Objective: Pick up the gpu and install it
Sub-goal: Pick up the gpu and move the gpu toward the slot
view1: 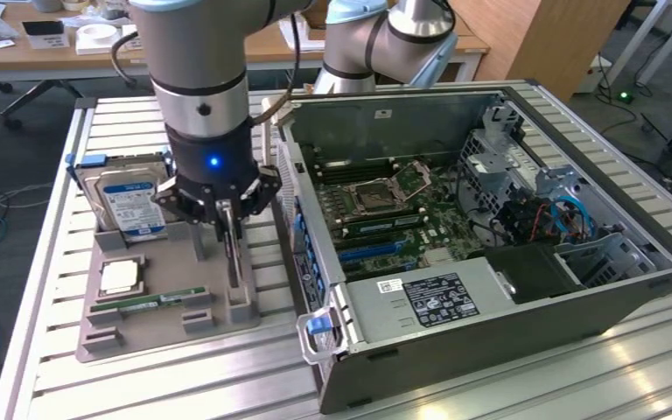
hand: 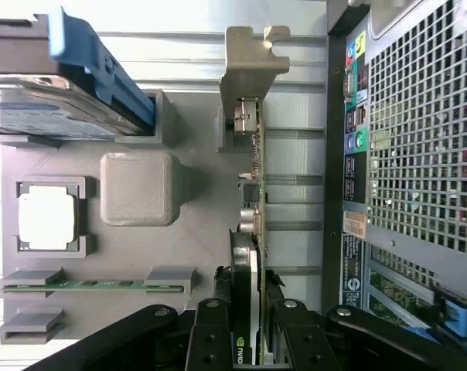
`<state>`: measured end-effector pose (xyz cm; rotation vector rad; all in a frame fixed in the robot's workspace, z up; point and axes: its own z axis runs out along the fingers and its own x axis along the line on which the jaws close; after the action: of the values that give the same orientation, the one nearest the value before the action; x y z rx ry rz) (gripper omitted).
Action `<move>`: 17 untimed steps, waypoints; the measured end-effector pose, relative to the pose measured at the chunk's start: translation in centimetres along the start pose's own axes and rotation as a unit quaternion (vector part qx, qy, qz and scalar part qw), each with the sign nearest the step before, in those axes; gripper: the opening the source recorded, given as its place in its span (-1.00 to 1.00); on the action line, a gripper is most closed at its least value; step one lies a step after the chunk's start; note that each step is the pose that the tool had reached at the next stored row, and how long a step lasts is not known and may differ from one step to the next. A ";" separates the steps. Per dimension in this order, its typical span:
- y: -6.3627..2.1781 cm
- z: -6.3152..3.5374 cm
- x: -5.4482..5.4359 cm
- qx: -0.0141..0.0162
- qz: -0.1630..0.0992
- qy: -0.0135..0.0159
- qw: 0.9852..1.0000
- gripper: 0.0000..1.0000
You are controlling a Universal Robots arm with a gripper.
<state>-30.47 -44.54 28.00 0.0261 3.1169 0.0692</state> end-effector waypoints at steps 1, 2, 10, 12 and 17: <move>0.02 -0.45 0.0 0.000 0.000 0.000 1.000 -0.47; 0.04 -0.90 0.0 0.000 0.000 0.000 1.000 -0.47; 0.20 -4.53 -0.1 0.000 0.000 0.000 1.000 -0.47; 0.24 -5.43 -0.1 0.000 0.000 0.000 1.000 -0.47; 0.34 -7.70 -0.2 0.000 0.000 0.000 1.000 -0.47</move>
<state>-30.47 -44.54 35.71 0.0259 3.1170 0.0693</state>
